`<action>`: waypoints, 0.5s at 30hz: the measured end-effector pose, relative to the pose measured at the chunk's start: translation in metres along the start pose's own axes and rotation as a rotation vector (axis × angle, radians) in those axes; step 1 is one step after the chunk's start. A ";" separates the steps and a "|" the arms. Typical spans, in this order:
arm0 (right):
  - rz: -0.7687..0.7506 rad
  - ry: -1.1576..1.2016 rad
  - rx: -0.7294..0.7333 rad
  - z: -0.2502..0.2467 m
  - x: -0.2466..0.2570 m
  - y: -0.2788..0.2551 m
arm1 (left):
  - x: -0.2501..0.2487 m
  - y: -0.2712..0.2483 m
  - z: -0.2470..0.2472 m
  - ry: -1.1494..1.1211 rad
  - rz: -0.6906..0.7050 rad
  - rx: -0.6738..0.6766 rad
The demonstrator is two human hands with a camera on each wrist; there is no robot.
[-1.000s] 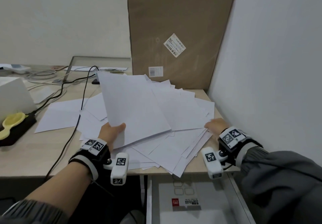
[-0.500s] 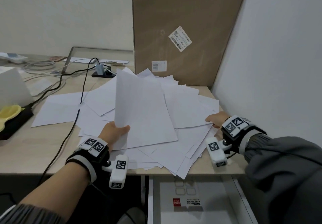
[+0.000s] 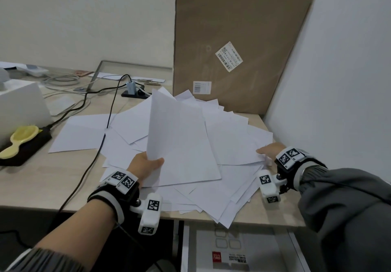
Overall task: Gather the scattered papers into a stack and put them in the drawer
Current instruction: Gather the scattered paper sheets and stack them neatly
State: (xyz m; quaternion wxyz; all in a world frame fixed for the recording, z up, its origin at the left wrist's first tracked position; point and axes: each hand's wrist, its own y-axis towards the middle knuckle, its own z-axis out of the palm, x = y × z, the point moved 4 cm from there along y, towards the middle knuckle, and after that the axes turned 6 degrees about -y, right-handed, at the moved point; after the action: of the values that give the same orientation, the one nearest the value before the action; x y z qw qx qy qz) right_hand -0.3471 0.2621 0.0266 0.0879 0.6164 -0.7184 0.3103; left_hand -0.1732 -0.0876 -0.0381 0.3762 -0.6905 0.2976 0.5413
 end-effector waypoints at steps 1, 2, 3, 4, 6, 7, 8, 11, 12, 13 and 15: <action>-0.016 -0.024 -0.012 -0.001 0.004 0.001 | 0.000 0.000 0.000 0.000 -0.002 0.001; -0.023 -0.064 -0.022 -0.002 0.008 -0.001 | 0.000 0.001 0.000 0.000 -0.005 0.002; -0.038 -0.109 -0.018 -0.002 0.013 -0.002 | 0.001 0.002 0.000 -0.001 -0.004 0.001; -0.046 -0.118 -0.003 0.000 0.016 -0.001 | 0.001 0.001 0.000 0.002 -0.002 0.000; -0.028 -0.053 0.046 0.004 0.019 0.003 | 0.001 0.002 0.000 0.009 0.001 -0.004; -0.006 -0.032 0.058 0.006 0.019 0.004 | 0.002 0.003 0.000 0.009 0.000 -0.005; 0.018 -0.025 0.069 0.008 0.018 0.004 | 0.003 0.003 -0.001 0.011 -0.002 -0.004; 0.051 -0.017 0.105 0.013 0.012 0.007 | 0.004 0.004 -0.001 0.015 -0.001 -0.010; 0.052 -0.004 0.139 0.016 0.011 0.009 | 0.004 0.005 -0.001 0.018 0.004 -0.011; 0.047 0.026 0.184 0.019 0.010 0.011 | 0.004 0.005 -0.001 0.019 0.007 -0.012; 0.017 0.040 0.215 0.022 0.008 0.015 | 0.004 0.005 -0.001 0.017 0.006 -0.010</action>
State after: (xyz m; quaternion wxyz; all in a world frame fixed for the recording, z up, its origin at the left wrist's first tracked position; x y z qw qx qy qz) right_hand -0.3570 0.2439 0.0080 0.0331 0.6098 -0.6843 0.3986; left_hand -0.1760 -0.0915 -0.0427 0.3685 -0.6960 0.3003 0.5381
